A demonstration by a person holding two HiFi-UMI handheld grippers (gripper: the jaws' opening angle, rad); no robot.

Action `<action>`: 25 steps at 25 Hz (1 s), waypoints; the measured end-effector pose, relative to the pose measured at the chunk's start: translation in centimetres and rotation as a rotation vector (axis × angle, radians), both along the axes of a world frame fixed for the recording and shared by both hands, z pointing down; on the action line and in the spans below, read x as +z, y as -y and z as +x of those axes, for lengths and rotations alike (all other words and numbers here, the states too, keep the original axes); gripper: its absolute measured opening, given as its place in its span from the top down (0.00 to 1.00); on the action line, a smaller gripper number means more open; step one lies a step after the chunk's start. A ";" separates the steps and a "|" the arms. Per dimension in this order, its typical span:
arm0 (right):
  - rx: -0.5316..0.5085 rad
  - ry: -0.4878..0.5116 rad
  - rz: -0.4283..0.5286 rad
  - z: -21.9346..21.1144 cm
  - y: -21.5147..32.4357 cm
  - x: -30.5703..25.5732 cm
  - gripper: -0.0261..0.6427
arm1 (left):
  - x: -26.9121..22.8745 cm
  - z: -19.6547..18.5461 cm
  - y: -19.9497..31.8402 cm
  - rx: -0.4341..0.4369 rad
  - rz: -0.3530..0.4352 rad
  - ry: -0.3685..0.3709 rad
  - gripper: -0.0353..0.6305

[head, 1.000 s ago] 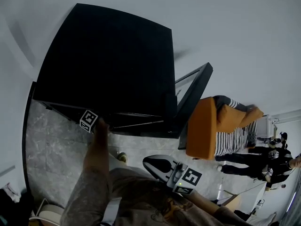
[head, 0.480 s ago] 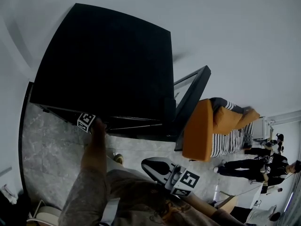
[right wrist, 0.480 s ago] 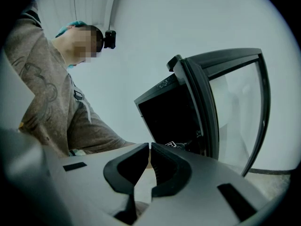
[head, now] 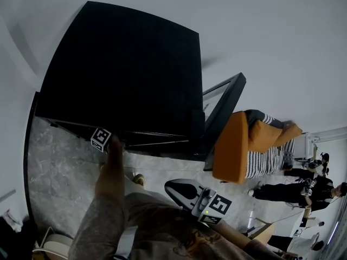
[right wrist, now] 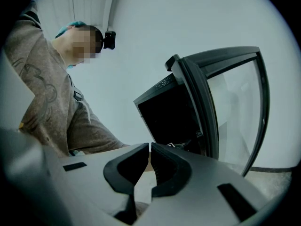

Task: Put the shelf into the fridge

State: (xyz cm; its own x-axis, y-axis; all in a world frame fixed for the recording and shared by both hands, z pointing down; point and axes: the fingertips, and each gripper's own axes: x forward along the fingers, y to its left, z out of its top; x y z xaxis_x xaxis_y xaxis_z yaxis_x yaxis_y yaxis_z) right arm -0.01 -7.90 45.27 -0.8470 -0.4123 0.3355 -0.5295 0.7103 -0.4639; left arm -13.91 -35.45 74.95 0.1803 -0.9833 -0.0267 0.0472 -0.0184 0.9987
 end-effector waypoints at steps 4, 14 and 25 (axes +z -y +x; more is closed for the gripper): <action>-0.025 0.011 -0.003 -0.3 0.0 0.0 0.92 | -1.1 -0.2 -2.0 -0.007 0.026 -0.009 0.83; -0.087 0.087 0.076 -2.4 -1.1 -2.1 0.92 | -2.7 -3.1 -12.3 0.007 -0.105 0.024 0.92; -0.115 0.161 0.103 -1.4 -0.4 -2.7 0.92 | -15.0 -0.6 -18.5 0.332 -0.096 0.278 0.94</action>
